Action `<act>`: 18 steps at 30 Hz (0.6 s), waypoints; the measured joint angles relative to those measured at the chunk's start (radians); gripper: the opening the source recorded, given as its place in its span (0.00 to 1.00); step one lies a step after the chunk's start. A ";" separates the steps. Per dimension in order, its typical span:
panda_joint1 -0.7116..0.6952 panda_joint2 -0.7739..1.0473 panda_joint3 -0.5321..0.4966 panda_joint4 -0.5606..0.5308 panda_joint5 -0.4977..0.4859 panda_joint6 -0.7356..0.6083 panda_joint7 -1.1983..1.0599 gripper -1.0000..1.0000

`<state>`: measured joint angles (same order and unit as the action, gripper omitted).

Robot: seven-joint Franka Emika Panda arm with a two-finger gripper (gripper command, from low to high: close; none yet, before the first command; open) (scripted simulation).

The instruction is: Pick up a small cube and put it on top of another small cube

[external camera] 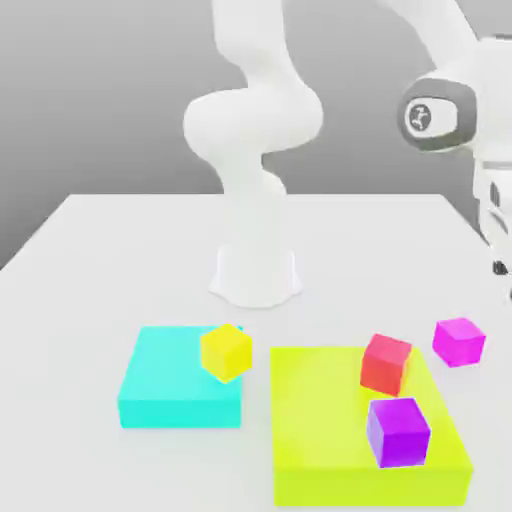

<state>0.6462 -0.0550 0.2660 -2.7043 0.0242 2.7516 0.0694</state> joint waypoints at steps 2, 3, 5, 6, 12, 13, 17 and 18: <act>0.040 0.065 0.027 -0.034 -0.040 0.038 -0.031 0.50; 0.062 0.100 0.026 -0.044 -0.068 0.060 -0.033 0.50; 0.081 0.172 -0.005 -0.043 -0.136 0.112 0.000 0.50; 0.097 0.208 -0.028 -0.038 -0.171 0.140 0.023 0.50; 0.190 0.343 -0.143 -0.013 -0.268 0.248 0.094 0.00; 0.190 0.343 -0.143 -0.013 -0.268 0.247 0.095 0.00; 0.192 0.345 -0.146 -0.013 -0.271 0.248 0.097 0.00; 0.179 0.321 -0.128 -0.018 -0.253 0.230 0.083 0.00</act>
<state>0.8248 0.2664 0.1382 -2.7222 -0.2292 2.9811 0.1522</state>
